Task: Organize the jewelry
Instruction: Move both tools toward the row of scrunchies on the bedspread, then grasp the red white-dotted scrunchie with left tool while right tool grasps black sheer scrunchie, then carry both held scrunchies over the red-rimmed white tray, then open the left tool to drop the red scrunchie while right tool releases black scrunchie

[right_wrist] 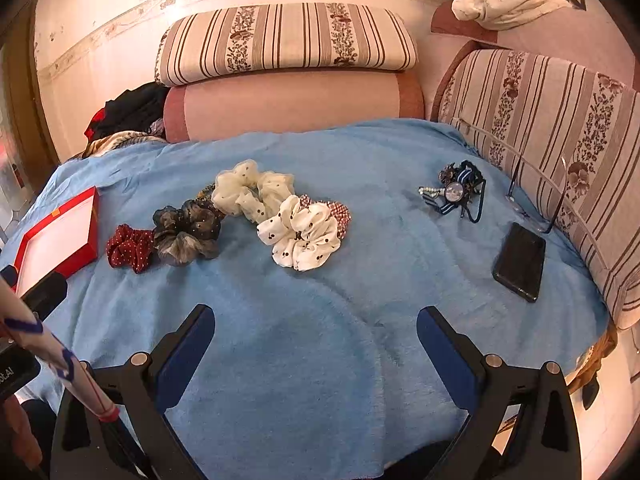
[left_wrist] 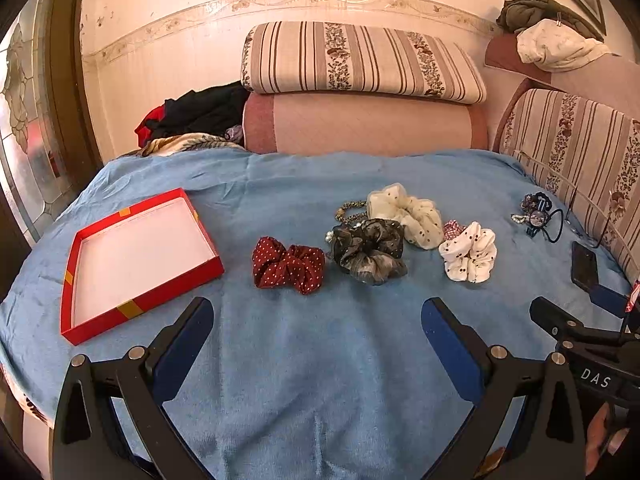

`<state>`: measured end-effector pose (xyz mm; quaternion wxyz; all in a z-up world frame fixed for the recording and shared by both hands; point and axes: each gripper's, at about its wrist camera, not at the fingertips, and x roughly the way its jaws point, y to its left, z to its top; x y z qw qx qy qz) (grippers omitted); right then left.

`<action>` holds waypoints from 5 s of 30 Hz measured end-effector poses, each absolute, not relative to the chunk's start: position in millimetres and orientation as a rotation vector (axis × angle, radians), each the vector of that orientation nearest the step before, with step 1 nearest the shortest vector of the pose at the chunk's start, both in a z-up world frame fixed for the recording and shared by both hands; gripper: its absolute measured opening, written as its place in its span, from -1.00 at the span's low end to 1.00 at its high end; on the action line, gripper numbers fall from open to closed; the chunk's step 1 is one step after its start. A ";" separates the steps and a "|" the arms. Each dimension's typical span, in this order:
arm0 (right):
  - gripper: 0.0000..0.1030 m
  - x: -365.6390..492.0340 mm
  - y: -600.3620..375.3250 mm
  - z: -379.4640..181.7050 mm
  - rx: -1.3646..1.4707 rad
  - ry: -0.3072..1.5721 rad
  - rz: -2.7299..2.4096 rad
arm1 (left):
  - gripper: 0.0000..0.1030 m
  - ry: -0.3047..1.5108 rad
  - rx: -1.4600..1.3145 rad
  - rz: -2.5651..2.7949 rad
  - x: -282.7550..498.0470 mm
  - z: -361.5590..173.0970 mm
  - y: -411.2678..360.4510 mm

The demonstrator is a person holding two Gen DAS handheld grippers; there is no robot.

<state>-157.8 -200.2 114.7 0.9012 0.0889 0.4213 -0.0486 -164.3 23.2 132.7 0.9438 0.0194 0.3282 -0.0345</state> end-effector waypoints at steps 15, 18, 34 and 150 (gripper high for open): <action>0.91 -141.6 -212.0 85.8 0.208 0.892 -0.075 | 1.00 0.797 -0.077 -0.074 -113.8 108.8 72.5; 0.88 -137.9 -214.9 83.3 0.225 0.885 -0.064 | 1.00 0.814 -0.094 -0.120 -100.0 106.5 82.2; 0.82 -124.3 -208.2 56.5 0.198 0.883 -0.035 | -0.17 0.962 -0.116 -0.113 -5.2 57.5 98.4; 0.10 130.2 186.0 33.6 0.203 0.977 0.524 | -0.72 0.852 -0.378 0.399 32.2 48.7 376.3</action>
